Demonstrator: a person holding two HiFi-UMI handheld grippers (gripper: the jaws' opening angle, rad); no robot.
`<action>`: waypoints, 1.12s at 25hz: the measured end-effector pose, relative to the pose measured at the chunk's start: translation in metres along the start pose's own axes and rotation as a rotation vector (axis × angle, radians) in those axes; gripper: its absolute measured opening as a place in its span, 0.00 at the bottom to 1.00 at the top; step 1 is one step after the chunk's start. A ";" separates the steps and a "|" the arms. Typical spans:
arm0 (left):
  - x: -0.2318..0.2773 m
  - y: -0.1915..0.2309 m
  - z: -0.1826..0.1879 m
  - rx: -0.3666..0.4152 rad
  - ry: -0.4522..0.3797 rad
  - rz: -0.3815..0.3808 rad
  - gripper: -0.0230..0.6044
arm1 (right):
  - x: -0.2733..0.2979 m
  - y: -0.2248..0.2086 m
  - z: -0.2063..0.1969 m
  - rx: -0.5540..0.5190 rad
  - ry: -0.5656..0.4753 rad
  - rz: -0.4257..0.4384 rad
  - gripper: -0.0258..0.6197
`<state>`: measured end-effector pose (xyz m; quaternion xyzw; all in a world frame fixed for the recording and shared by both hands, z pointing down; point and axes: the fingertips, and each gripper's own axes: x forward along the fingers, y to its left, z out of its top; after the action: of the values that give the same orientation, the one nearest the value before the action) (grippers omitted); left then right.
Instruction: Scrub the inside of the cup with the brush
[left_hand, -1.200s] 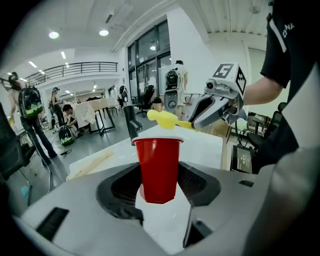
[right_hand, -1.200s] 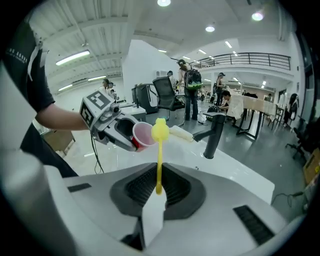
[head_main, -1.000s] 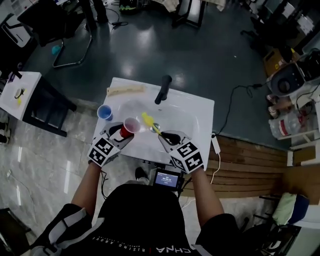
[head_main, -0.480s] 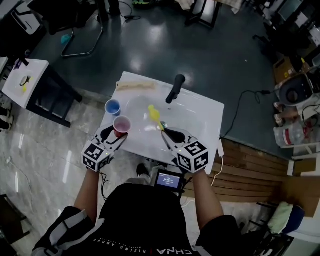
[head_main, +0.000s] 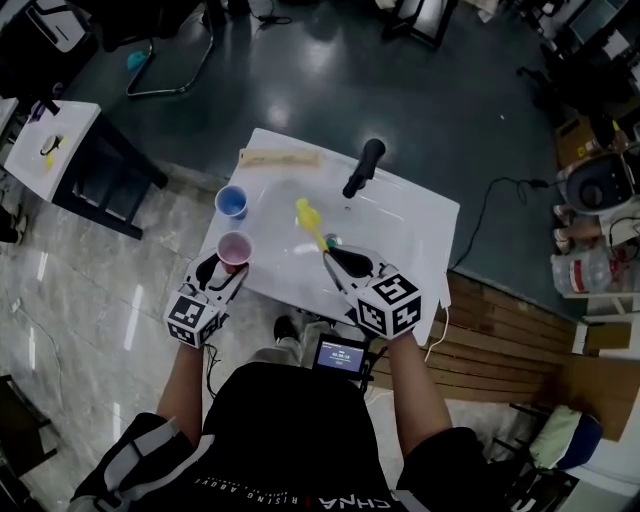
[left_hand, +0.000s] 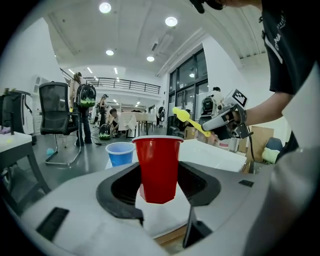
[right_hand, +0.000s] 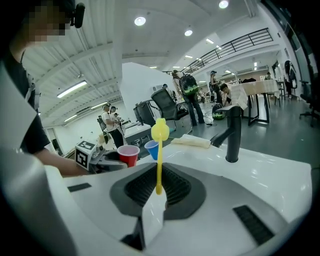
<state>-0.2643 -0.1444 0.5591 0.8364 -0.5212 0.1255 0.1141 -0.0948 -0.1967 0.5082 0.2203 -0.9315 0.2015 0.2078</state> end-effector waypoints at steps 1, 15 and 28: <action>-0.001 0.002 -0.004 0.001 0.000 0.015 0.41 | 0.001 0.001 0.000 -0.002 0.003 0.002 0.10; 0.002 0.020 -0.034 -0.009 -0.039 0.149 0.41 | 0.003 0.000 -0.006 -0.020 0.039 0.007 0.10; 0.007 0.026 -0.045 -0.015 -0.062 0.172 0.41 | -0.002 -0.002 -0.021 -0.016 0.063 0.007 0.10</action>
<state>-0.2893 -0.1468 0.6049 0.7911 -0.5954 0.1049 0.0931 -0.0857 -0.1883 0.5251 0.2087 -0.9268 0.2016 0.2382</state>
